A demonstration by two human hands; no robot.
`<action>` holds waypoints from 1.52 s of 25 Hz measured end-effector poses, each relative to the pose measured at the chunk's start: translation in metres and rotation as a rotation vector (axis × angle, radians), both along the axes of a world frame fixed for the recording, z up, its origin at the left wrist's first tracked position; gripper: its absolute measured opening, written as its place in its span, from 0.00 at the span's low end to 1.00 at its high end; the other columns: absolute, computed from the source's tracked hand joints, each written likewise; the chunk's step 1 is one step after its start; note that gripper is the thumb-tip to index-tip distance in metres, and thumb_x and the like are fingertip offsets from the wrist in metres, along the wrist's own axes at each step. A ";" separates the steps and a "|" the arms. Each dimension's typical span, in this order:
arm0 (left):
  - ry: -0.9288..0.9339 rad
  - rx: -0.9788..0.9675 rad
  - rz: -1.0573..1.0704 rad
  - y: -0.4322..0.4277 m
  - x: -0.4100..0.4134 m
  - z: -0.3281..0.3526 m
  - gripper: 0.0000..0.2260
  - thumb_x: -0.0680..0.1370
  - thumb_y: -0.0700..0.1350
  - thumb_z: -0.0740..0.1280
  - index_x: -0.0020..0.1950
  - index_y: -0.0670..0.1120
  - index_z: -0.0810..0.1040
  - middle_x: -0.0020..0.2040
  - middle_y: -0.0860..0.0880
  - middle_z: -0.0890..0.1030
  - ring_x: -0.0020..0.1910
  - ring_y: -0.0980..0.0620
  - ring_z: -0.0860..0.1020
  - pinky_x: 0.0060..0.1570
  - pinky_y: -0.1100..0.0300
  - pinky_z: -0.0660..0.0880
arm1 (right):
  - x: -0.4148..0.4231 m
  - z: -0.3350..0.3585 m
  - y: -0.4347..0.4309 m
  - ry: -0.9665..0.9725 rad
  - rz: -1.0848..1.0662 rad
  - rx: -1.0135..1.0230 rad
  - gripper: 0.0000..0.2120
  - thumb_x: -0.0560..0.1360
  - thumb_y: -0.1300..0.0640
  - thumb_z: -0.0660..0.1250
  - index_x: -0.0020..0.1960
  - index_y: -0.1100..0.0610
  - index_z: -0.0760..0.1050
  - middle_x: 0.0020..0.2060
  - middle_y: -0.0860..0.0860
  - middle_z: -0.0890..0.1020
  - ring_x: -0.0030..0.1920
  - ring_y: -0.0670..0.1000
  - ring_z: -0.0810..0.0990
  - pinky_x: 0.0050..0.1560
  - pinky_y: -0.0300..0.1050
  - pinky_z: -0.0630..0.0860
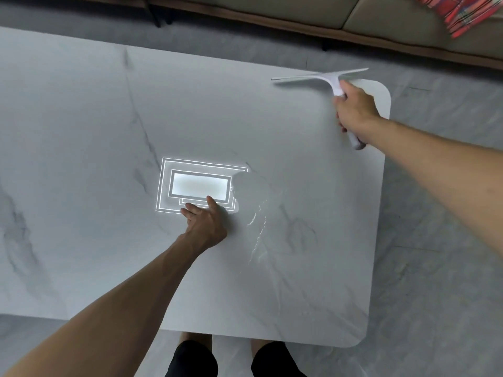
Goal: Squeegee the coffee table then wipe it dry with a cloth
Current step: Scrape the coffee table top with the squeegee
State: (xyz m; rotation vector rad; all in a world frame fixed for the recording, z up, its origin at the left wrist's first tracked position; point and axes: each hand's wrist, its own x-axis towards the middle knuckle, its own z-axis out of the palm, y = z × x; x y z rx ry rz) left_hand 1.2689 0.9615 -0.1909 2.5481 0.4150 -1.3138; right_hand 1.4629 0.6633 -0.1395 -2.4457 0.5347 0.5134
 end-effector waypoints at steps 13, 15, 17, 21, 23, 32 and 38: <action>-0.011 0.021 -0.011 -0.002 -0.002 0.010 0.29 0.79 0.39 0.55 0.76 0.31 0.46 0.66 0.17 0.58 0.68 0.19 0.57 0.70 0.33 0.56 | -0.220 0.022 -0.030 0.196 0.268 -0.173 0.24 0.81 0.54 0.54 0.76 0.49 0.59 0.47 0.65 0.82 0.46 0.65 0.80 0.42 0.50 0.72; -0.080 -0.034 0.021 -0.002 0.004 0.016 0.25 0.77 0.36 0.57 0.73 0.32 0.55 0.62 0.23 0.66 0.63 0.28 0.68 0.66 0.42 0.66 | -0.193 0.030 -0.039 0.139 0.299 -0.201 0.22 0.81 0.54 0.54 0.75 0.51 0.61 0.46 0.65 0.82 0.45 0.65 0.81 0.41 0.50 0.72; -0.188 -0.095 0.007 -0.014 0.006 0.016 0.25 0.75 0.34 0.58 0.71 0.34 0.58 0.59 0.30 0.68 0.57 0.35 0.70 0.59 0.46 0.70 | -0.137 0.028 -0.049 0.053 0.248 -0.214 0.20 0.81 0.53 0.53 0.72 0.52 0.64 0.49 0.66 0.81 0.45 0.67 0.80 0.44 0.52 0.75; -0.189 -0.073 -0.037 -0.052 0.004 0.015 0.29 0.75 0.37 0.57 0.75 0.37 0.51 0.65 0.30 0.62 0.64 0.31 0.65 0.65 0.43 0.64 | -0.027 0.013 -0.061 -0.017 -0.069 -0.152 0.17 0.78 0.54 0.48 0.62 0.52 0.69 0.48 0.64 0.81 0.37 0.62 0.81 0.40 0.52 0.79; -0.111 -0.067 -0.044 -0.058 0.003 0.010 0.32 0.76 0.39 0.57 0.77 0.39 0.47 0.71 0.25 0.52 0.72 0.24 0.54 0.71 0.39 0.58 | -0.010 0.003 -0.067 0.014 -0.172 -0.146 0.19 0.76 0.57 0.48 0.62 0.52 0.70 0.49 0.63 0.81 0.40 0.61 0.82 0.40 0.52 0.79; -0.043 -0.077 -0.009 -0.062 0.016 0.000 0.34 0.78 0.42 0.58 0.78 0.38 0.44 0.71 0.21 0.50 0.72 0.22 0.49 0.71 0.35 0.53 | -0.180 0.003 -0.046 0.169 -0.021 -0.195 0.20 0.80 0.57 0.52 0.72 0.53 0.62 0.46 0.67 0.81 0.41 0.67 0.82 0.44 0.58 0.80; -0.019 -0.093 -0.023 -0.060 0.019 0.006 0.34 0.78 0.41 0.57 0.77 0.34 0.42 0.68 0.18 0.54 0.71 0.19 0.47 0.70 0.34 0.51 | -0.244 0.048 -0.018 0.372 -0.073 0.005 0.08 0.79 0.57 0.50 0.55 0.51 0.65 0.27 0.56 0.78 0.20 0.53 0.77 0.20 0.47 0.74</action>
